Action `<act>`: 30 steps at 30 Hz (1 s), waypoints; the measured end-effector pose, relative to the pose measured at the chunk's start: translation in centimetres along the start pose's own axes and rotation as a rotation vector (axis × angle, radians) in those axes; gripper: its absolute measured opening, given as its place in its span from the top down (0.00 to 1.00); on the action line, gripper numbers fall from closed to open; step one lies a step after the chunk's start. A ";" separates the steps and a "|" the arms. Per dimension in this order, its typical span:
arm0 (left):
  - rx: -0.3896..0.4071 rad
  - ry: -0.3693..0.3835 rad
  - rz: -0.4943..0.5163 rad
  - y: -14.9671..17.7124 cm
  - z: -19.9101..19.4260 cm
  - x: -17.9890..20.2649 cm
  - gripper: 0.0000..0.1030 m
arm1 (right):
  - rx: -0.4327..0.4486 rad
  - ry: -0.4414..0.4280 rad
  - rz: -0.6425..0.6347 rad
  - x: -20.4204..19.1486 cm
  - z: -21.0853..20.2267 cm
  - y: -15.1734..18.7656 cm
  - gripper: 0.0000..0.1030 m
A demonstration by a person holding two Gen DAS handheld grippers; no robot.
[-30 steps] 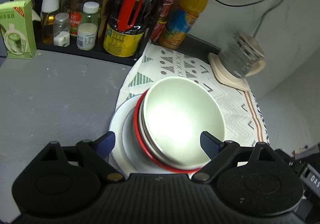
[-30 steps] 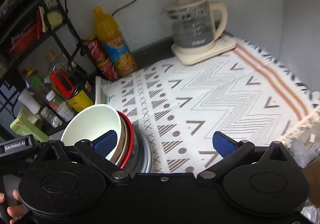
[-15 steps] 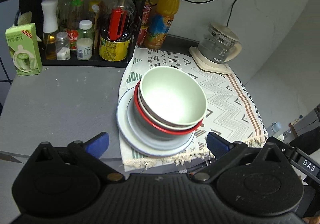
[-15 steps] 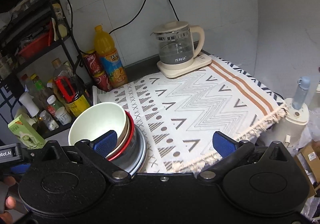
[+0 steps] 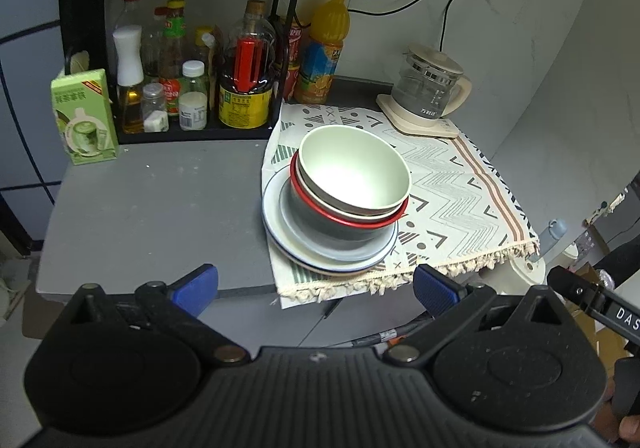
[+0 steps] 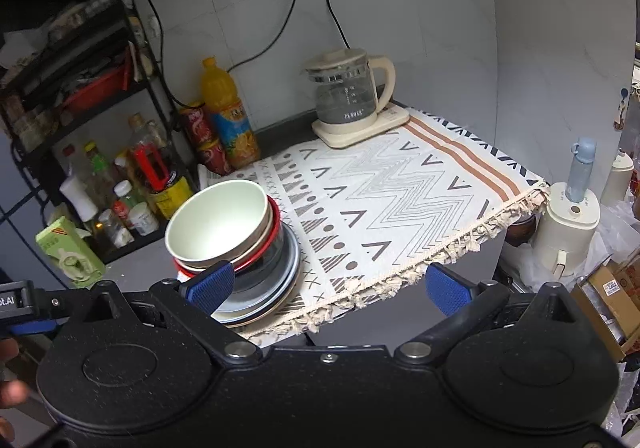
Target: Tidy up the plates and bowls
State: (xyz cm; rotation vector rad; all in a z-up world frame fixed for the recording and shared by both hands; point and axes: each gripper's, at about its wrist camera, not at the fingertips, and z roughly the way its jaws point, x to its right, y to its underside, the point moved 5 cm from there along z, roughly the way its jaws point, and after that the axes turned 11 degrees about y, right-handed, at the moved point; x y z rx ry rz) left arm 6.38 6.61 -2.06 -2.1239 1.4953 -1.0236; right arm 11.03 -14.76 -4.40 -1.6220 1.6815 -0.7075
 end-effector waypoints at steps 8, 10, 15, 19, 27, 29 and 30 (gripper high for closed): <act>0.031 -0.019 0.022 1.8 -3.9 0.0 0.00 | -0.013 0.057 -0.018 1.2 -2.9 1.8 0.02; 0.034 -0.034 0.029 2.4 -4.7 0.1 0.00 | -0.012 0.050 -0.022 1.5 -3.7 2.2 0.02; 0.026 -0.041 0.018 3.7 -6.0 0.5 0.00 | -0.002 0.034 -0.039 2.2 -5.6 2.8 0.02; 0.037 -0.053 0.034 4.3 -7.1 1.1 0.00 | 0.002 0.027 -0.060 2.7 -6.9 3.2 0.02; 0.055 -0.048 0.053 4.9 -8.4 2.0 0.00 | 0.022 0.005 -0.086 3.1 -8.8 3.3 0.02; 0.059 -0.046 0.050 4.9 -8.6 2.0 0.00 | 0.027 0.003 -0.088 3.2 -9.0 3.3 0.02; 0.059 -0.048 0.048 4.9 -8.7 2.0 0.00 | 0.029 0.001 -0.090 3.2 -9.1 3.3 0.02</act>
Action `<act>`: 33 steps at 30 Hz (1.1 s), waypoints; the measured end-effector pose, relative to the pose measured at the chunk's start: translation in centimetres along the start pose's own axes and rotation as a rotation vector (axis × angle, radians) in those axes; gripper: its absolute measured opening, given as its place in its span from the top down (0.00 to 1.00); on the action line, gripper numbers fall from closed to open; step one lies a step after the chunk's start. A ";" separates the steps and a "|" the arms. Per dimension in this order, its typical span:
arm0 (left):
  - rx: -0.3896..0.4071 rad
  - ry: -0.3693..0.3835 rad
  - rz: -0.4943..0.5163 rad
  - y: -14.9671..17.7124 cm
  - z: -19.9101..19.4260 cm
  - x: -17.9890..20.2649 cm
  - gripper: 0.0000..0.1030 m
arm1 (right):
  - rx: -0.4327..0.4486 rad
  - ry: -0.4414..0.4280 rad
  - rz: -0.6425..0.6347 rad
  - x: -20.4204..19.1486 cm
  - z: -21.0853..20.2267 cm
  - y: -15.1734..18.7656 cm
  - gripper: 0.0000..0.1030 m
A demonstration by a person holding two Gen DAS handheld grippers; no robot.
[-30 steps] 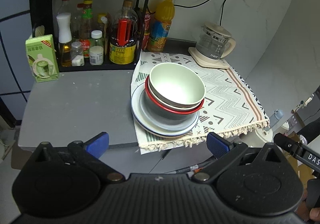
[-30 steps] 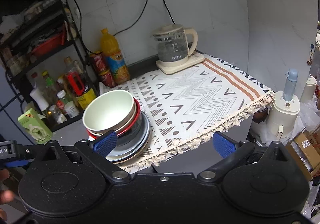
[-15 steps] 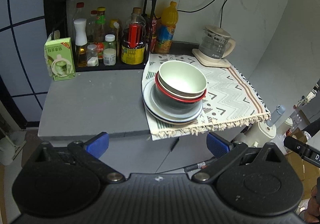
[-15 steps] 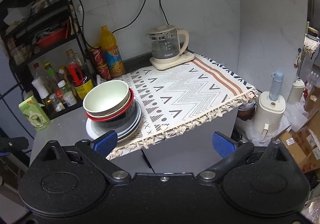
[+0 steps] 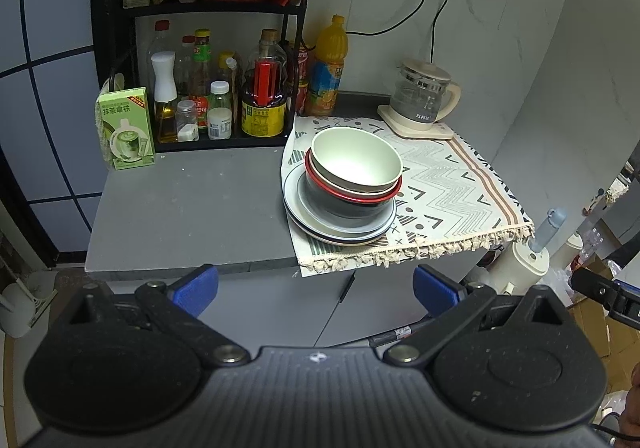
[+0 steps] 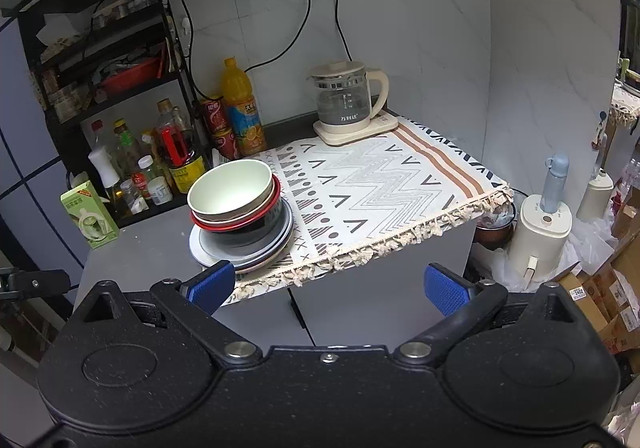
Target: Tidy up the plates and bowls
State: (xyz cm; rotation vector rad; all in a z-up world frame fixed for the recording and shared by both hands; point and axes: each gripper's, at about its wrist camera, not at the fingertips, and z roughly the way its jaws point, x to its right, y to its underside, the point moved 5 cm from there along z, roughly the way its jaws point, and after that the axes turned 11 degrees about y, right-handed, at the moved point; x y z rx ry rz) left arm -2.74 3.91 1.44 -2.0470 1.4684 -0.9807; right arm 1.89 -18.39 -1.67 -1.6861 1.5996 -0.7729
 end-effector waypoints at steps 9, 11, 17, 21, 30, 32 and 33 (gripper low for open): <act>0.006 -0.005 0.006 -0.3 -0.2 0.3 0.00 | 0.014 -0.014 -0.009 0.0 -0.4 -0.5 0.02; 0.005 -0.006 0.005 -0.4 -0.2 0.2 0.00 | 0.018 -0.013 -0.006 0.0 -0.5 -0.5 0.02; -0.002 -0.009 0.005 -0.4 -0.2 0.3 0.00 | 0.007 -0.023 -0.006 -0.1 -0.3 -0.4 0.02; -0.001 -0.007 0.007 -0.4 -0.2 0.4 0.00 | 0.007 -0.021 -0.008 -0.1 -0.2 -0.4 0.02; -0.006 0.011 0.028 -0.8 0.7 0.8 0.00 | 0.022 -0.037 -0.022 -0.4 -0.4 -0.8 0.01; -0.011 0.011 0.028 -0.9 0.9 0.8 0.00 | 0.021 -0.040 -0.025 -0.6 -0.2 -0.8 0.00; -0.010 0.012 0.032 -1.0 0.9 0.9 0.00 | 0.017 -0.042 -0.028 -0.7 -0.2 -0.8 0.00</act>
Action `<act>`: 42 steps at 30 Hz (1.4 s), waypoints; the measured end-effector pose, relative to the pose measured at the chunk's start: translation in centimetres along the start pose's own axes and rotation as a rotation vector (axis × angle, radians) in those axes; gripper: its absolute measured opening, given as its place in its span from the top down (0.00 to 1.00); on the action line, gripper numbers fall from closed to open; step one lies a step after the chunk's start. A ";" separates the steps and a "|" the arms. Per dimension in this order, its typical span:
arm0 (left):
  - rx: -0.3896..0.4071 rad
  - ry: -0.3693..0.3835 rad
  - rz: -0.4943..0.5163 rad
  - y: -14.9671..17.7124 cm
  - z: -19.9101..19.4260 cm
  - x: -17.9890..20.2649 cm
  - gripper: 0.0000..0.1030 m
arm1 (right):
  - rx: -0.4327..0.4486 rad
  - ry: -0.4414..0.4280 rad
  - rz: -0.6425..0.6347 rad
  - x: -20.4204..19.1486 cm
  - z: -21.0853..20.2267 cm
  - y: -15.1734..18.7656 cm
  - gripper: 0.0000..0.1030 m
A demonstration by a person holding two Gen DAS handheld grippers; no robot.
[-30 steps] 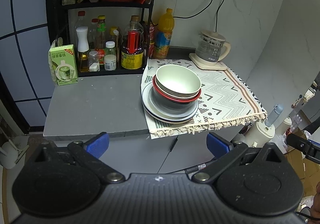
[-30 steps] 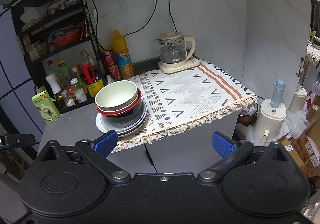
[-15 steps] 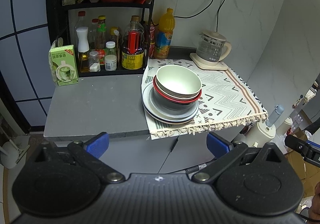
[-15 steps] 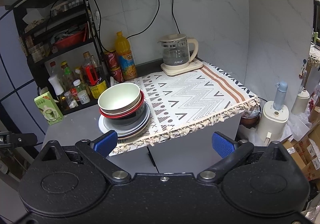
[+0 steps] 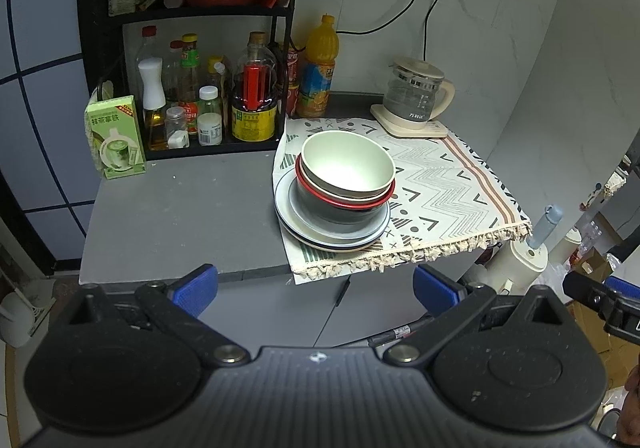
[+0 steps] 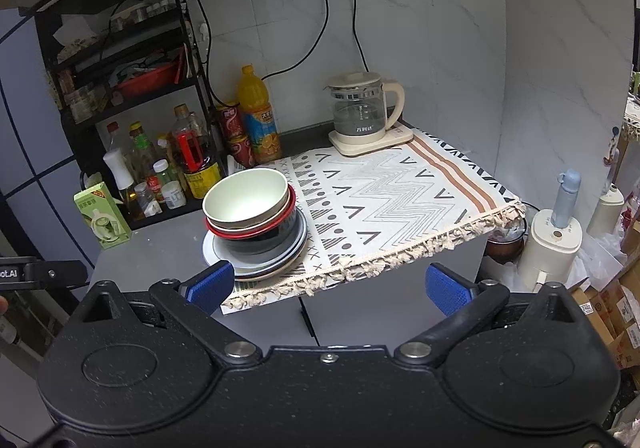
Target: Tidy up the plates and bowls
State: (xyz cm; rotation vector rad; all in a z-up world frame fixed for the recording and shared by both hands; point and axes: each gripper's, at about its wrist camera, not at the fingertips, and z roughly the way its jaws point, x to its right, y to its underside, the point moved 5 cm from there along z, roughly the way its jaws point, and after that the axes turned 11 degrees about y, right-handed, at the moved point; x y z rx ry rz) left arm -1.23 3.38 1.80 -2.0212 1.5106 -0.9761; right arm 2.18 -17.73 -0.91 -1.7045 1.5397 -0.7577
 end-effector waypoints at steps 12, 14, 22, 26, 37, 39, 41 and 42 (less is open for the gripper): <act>-0.023 0.000 0.011 0.1 1.1 0.1 0.00 | 0.005 0.008 0.007 0.3 0.1 0.1 0.00; -0.028 -0.002 0.014 0.1 1.4 0.0 0.00 | 0.009 0.006 0.009 0.4 0.0 0.1 0.00; -0.037 -0.001 0.004 0.0 1.8 -0.6 0.00 | 0.004 0.009 0.017 1.0 0.4 0.0 0.00; -0.029 -0.008 0.004 -0.2 1.7 -0.6 0.00 | 0.003 0.003 0.021 1.1 0.7 -0.2 0.00; -0.025 -0.010 0.011 -0.8 2.1 -0.2 0.00 | -0.005 -0.009 0.024 1.1 1.0 -0.4 0.00; -0.027 -0.010 0.013 -0.8 2.1 -0.2 0.00 | -0.004 -0.009 0.026 1.2 1.0 -0.4 0.00; -0.031 -0.010 0.013 -0.8 2.2 -0.2 0.00 | -0.006 -0.010 0.024 1.2 1.0 -0.4 0.00; -0.034 -0.009 0.016 -0.8 2.3 -0.1 0.00 | -0.005 -0.011 0.023 1.2 1.0 -0.4 0.00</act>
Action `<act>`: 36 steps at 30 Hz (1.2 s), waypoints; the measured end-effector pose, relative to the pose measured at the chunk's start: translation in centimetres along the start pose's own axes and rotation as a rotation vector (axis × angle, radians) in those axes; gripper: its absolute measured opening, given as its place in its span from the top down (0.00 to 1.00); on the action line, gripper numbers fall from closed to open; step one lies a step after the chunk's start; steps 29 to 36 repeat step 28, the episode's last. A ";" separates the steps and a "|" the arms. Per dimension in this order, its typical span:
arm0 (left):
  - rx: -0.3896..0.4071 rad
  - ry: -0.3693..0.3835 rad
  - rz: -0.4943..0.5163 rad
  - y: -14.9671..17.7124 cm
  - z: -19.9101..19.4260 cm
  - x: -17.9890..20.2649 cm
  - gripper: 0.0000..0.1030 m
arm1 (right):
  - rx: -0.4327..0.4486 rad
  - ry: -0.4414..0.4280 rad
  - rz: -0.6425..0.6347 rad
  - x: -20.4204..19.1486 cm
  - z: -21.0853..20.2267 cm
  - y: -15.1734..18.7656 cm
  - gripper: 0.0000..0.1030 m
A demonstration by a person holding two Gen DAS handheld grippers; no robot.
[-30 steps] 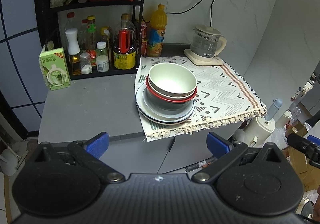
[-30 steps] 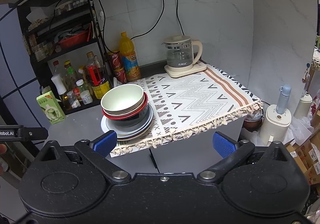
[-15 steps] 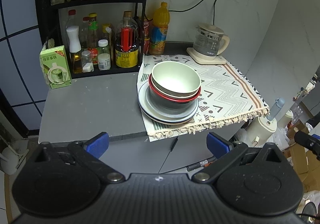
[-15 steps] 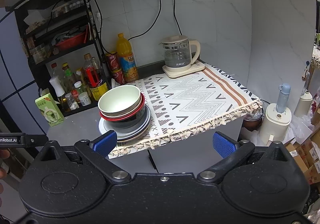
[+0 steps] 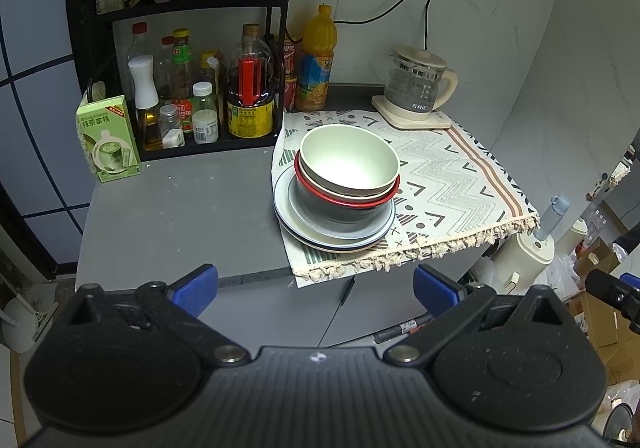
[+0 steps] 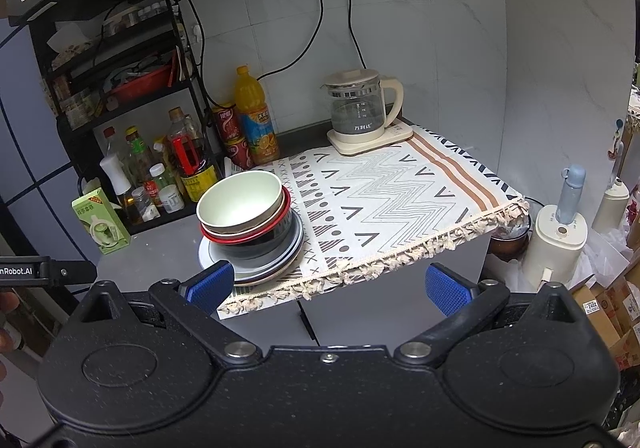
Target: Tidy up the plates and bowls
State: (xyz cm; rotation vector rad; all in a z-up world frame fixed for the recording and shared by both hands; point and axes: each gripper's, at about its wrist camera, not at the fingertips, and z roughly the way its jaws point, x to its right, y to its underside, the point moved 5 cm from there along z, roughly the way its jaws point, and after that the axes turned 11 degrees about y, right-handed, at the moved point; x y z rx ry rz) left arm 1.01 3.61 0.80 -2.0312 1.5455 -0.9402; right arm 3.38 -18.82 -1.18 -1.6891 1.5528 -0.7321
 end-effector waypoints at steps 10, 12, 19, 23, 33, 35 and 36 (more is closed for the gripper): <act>-0.018 0.018 0.019 -0.1 1.2 0.0 0.00 | -0.008 0.007 0.014 0.1 0.4 0.3 0.00; -0.022 0.020 0.017 -0.1 1.5 -0.1 0.00 | -0.008 0.012 0.012 0.1 0.5 0.4 0.00; -0.022 0.023 0.034 -0.4 2.3 0.3 0.00 | 0.002 0.014 0.027 0.2 1.0 0.4 0.00; -0.030 0.031 0.036 -0.5 2.7 0.3 0.00 | 0.014 0.011 0.033 0.2 1.4 0.2 0.00; -0.036 0.033 0.030 -0.8 3.4 0.2 0.00 | 0.009 0.009 0.029 0.0 1.9 0.2 0.00; -0.036 0.033 0.030 -0.8 3.4 0.2 0.00 | 0.009 0.009 0.029 0.0 1.9 0.2 0.00; -0.036 0.033 0.030 -0.8 3.4 0.2 0.00 | 0.009 0.009 0.029 0.0 1.9 0.2 0.00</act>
